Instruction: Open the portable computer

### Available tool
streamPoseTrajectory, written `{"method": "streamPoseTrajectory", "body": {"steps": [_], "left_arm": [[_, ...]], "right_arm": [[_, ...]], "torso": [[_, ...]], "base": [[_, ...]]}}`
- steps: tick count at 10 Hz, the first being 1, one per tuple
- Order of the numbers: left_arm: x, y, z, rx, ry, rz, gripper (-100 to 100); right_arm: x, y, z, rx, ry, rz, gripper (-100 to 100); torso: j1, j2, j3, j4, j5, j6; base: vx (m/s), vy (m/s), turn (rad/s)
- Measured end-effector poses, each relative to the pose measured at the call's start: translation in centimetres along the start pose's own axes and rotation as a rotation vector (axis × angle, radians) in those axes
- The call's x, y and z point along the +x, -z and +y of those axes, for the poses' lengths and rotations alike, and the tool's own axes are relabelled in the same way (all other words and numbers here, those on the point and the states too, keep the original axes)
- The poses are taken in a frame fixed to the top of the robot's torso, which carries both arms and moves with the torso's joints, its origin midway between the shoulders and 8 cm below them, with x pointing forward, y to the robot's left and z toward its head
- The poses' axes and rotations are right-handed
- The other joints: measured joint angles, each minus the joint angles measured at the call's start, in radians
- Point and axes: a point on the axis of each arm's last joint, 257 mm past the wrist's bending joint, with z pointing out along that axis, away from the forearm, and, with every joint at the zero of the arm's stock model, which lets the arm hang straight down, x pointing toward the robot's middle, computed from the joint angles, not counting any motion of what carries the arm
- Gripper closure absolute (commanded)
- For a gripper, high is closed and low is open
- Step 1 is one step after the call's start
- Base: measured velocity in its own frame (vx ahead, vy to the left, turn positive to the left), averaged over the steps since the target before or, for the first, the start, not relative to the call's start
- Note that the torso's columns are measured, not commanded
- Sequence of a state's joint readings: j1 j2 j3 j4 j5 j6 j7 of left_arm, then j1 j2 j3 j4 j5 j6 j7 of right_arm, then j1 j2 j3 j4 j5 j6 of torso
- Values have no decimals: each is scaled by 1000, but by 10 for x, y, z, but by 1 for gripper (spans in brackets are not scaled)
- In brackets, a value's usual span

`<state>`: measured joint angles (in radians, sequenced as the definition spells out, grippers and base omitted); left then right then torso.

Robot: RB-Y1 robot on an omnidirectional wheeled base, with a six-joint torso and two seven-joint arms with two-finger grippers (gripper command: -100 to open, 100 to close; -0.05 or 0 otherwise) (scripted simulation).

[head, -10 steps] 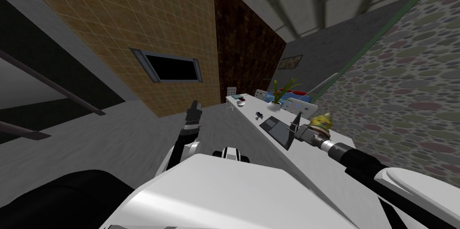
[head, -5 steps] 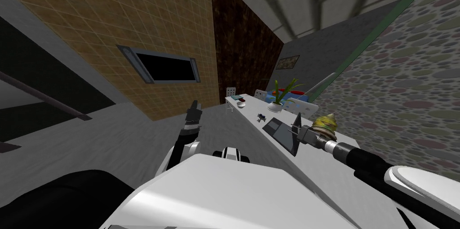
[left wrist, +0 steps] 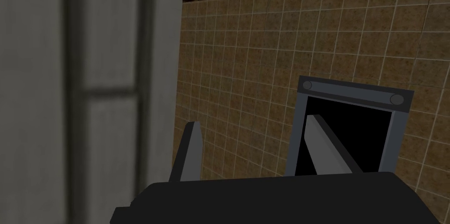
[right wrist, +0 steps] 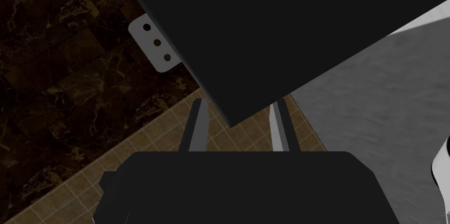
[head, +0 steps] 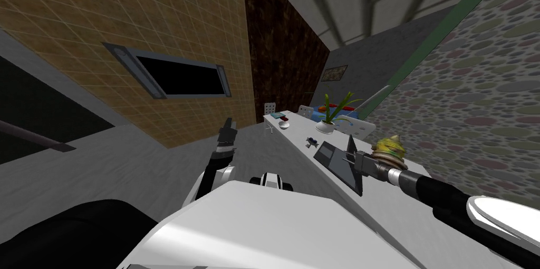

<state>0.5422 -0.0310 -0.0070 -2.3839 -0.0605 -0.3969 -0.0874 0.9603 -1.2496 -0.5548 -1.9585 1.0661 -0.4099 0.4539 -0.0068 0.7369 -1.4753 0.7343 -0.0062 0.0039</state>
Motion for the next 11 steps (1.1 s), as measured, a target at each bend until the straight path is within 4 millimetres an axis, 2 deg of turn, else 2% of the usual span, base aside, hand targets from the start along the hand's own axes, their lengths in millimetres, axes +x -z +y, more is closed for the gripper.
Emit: {"method": "streamPoseTrajectory", "body": {"steps": [3, 4, 6, 10, 11], "left_arm": [[0, 0, 0, 0, 0, 0, 0], [0, 0, 0, 0, 0, 0, 0], [0, 0, 0, 0, 0, 0, 0], [0, 0, 0, 0, 0, 0, 0], [0, 0, 0, 0, 0, 0, 0]], "right_arm": [[13, 6, 21, -113, 59, 38, 100], [14, 6, 23, -119, 60, 38, 100], [40, 16, 43, -176, 96, 91, 100], [80, 31, 82, -291, 142, 181, 100], [94, 39, 94, -329, 163, 206, -100]], "torso": [[-1, 1, 0, 1, 0, -1], [-2, 5, 2, 4, 2, -3], [1, -3, -2, 0, 1, 0], [-1, 3, 1, 4, 4, -4], [3, 1, 0, 3, 4, -2]], "base": [[128, 102, -81], [127, 104, 44], [177, 166, -22], [130, 109, 5], [73, 70, -116]]}}
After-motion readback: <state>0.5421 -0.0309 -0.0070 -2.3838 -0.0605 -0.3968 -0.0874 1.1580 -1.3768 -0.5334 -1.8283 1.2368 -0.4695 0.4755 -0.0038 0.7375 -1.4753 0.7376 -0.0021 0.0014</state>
